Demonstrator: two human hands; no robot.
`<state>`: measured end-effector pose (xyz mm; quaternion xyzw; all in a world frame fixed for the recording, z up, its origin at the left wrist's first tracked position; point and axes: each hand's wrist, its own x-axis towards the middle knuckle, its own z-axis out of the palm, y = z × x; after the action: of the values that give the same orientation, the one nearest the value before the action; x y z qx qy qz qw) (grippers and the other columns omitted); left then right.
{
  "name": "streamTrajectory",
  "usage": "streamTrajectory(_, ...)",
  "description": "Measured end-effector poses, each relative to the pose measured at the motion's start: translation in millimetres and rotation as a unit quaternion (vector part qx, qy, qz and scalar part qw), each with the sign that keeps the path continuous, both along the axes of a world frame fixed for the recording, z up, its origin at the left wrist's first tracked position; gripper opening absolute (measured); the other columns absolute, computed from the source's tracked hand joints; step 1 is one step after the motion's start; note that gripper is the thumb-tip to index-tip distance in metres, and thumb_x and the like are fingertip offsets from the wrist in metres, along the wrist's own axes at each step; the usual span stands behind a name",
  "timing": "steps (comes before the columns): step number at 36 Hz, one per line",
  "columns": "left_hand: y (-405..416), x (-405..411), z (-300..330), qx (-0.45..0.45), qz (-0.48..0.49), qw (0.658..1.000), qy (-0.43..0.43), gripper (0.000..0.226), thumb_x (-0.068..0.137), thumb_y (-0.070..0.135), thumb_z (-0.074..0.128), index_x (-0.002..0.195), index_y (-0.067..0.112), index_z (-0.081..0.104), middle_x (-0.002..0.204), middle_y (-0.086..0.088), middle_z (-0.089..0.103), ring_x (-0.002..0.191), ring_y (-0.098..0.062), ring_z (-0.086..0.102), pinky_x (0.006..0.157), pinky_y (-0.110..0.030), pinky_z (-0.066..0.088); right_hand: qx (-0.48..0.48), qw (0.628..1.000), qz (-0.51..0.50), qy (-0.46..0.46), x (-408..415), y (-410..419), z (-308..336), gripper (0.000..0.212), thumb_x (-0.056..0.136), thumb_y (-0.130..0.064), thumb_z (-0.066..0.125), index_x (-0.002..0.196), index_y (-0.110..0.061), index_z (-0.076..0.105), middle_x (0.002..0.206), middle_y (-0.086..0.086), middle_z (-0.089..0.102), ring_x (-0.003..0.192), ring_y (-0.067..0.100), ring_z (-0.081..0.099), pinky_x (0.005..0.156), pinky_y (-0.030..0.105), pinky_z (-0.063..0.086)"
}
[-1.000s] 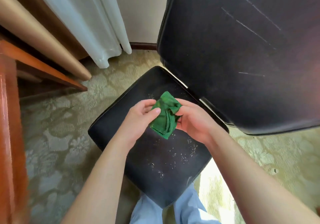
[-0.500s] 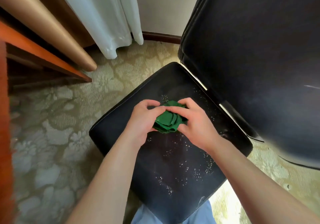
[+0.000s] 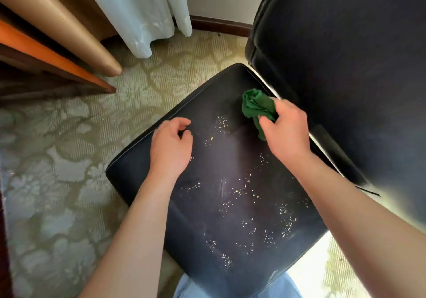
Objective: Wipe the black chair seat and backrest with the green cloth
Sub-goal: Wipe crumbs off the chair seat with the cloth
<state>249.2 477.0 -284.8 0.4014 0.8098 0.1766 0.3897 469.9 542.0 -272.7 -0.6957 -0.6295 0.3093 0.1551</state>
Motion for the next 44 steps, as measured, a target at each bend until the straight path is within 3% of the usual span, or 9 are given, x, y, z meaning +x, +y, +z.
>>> streamTrajectory(2,-2,-7,-9,-0.001,-0.055,0.996,0.071,0.033,0.097,0.019,0.055,0.128,0.027,0.063,0.132,0.003,0.056,0.127,-0.025,0.047,0.109,-0.046,0.039,-0.007,1.000,0.008,-0.009,-6,9,-9,0.044,0.085,-0.015,0.059,0.129,-0.022,0.061,0.111,-0.002,0.062,0.101,0.019,0.059,0.090,0.036,0.051)
streamTrajectory(7,-6,-17,-33,-0.065,-0.097,0.981,0.155,0.056,0.099,0.021,0.054,0.150,0.037,0.039,0.156,0.006,0.034,0.142,-0.026,0.028,0.114,-0.065,0.024,0.044,0.997,0.043,-0.045,-21,20,-29,0.050,0.086,-0.012,0.061,0.136,-0.019,0.055,0.118,0.000,0.057,0.109,0.023,0.056,0.088,0.042,0.052)
streamTrajectory(11,-8,-19,-42,-0.083,-0.112,0.973,0.183,0.058,0.100,0.021,0.053,0.152,0.041,0.036,0.158,0.009,0.029,0.142,-0.023,0.025,0.112,-0.062,0.025,0.042,0.991,0.082,-0.100,-34,22,-39,0.051,0.088,-0.017,0.061,0.138,-0.023,0.052,0.121,-0.002,0.053,0.112,0.025,0.046,0.077,0.039,0.051)
streamTrajectory(16,-9,-21,-46,-0.067,-0.109,0.972,0.196,0.059,0.098,0.021,0.057,0.150,0.044,0.039,0.156,0.012,0.031,0.138,-0.021,0.027,0.110,-0.057,0.026,-0.052,0.978,0.134,-0.151,-50,25,-50,0.057,0.095,-0.035,0.053,0.148,-0.033,0.032,0.128,-0.003,0.043,0.110,0.027,0.038,0.072,0.035,0.040)
streamTrajectory(24,-10,-22,-52,-0.058,-0.101,0.973,0.201,0.059,0.097,0.021,0.060,0.148,0.046,0.043,0.154,0.013,0.032,0.137,-0.021,0.028,0.107,-0.059,0.027,-0.079,0.969,0.177,-0.153,-52,20,-47,0.054,0.094,-0.016,0.052,0.143,-0.035,0.041,0.125,-0.005,0.043,0.104,0.026,0.037,0.073,0.041,0.051)
streamTrajectory(30,-9,-21,-53,-0.061,-0.096,0.974,0.198,0.058,0.097,0.020,0.058,0.147,0.047,0.043,0.155,0.013,0.031,0.138,-0.022,0.026,0.108,-0.061,0.025,-0.073,0.962,0.236,-0.120,-58,-14,-49,0.051,0.092,-0.013,0.054,0.137,-0.037,0.049,0.121,-0.006,0.047,0.104,0.026,0.039,0.068,0.039,0.049)
streamTrajectory(36,-8,-23,-52,-0.062,-0.105,0.973,0.196,0.058,0.098,0.023,0.058,0.147,0.048,0.041,0.155,0.013,0.032,0.137,-0.022,0.028,0.107,-0.060,0.027,-0.117,0.935,0.325,-0.082,-54,-51,-46,0.052,0.090,-0.008,0.052,0.132,-0.039,0.054,0.115,-0.008,0.049,0.097,0.020,0.037,0.075,0.044,0.052)
streamTrajectory(39,-9,-26,-52,-0.067,-0.112,0.972,0.197,0.057,0.099,0.025,0.056,0.149,0.048,0.039,0.156,0.012,0.031,0.137,-0.023,0.027,0.107,-0.058,0.027,-0.125,0.946,0.297,-0.032,-49,-54,-38,0.052,0.089,-0.003,0.053,0.131,-0.034,0.058,0.116,-0.005,0.054,0.097,0.023,0.042,0.085,0.044,0.048)
streamTrajectory(44,-12,-30,-49,-0.034,-0.103,0.975,0.192,0.057,0.097,0.019,0.058,0.147,0.040,0.039,0.152,0.016,0.039,0.137,-0.018,0.032,0.101,-0.049,0.028,-0.017,0.986,0.164,-0.036,-43,-10,-34,0.059,0.080,0.003,0.054,0.130,-0.028,0.060,0.114,0.005,0.057,0.099,0.035,0.053,0.090,0.043,0.047)
